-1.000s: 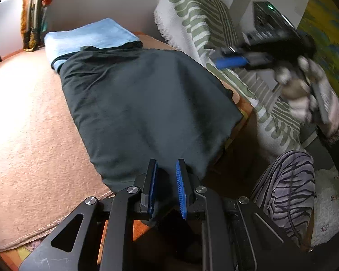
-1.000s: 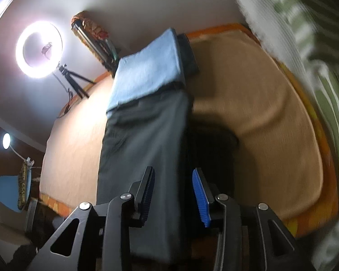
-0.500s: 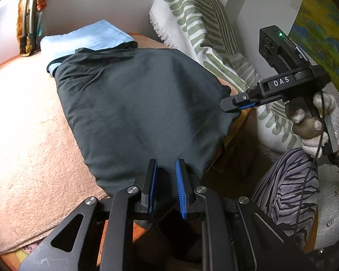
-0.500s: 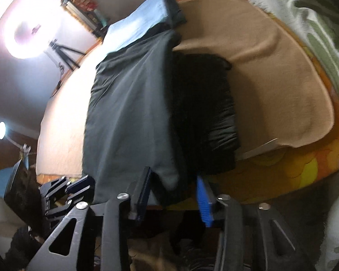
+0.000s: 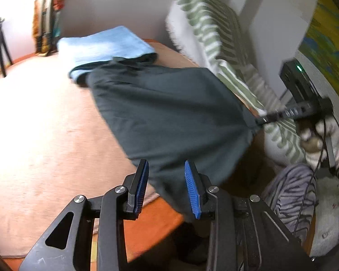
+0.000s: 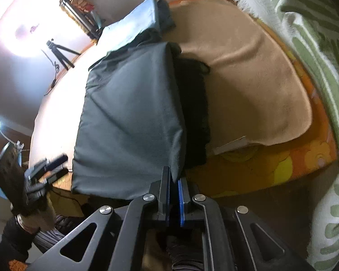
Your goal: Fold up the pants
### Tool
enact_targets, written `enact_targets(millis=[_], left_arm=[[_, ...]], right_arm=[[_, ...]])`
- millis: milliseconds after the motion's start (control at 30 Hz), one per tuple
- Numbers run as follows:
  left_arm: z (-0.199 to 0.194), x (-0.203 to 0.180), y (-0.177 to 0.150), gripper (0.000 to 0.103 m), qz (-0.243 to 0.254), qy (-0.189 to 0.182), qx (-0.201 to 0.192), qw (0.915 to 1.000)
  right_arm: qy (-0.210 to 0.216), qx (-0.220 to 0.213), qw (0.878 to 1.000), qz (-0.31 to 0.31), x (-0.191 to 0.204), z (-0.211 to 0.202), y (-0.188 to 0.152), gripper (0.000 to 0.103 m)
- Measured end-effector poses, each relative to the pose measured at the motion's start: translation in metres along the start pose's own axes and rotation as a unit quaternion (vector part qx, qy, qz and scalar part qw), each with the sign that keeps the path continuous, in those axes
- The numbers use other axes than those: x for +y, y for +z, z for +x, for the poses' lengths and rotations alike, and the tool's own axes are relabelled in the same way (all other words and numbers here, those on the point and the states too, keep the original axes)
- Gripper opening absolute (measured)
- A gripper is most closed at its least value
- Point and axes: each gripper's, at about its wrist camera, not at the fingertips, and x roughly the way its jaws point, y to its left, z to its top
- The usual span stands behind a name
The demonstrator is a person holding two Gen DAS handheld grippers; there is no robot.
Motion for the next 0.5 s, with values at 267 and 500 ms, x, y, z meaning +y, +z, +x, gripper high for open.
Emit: enact_targets(millis=[267,500], left_arm=[[-0.006,0.025,0.016,0.031,-0.041,0.011,0.011,0.9991],[0.013,0.048,0.026,0.031,-0.118,-0.001,0.03,0.9926]], right_arm=[[0.007,-0.075,0.997,-0.002,-0.007,-0.031,0.023,0.043],[-0.002,-0.1,0.994,-0.042,-0.004,-0.022,0.051,0.066]])
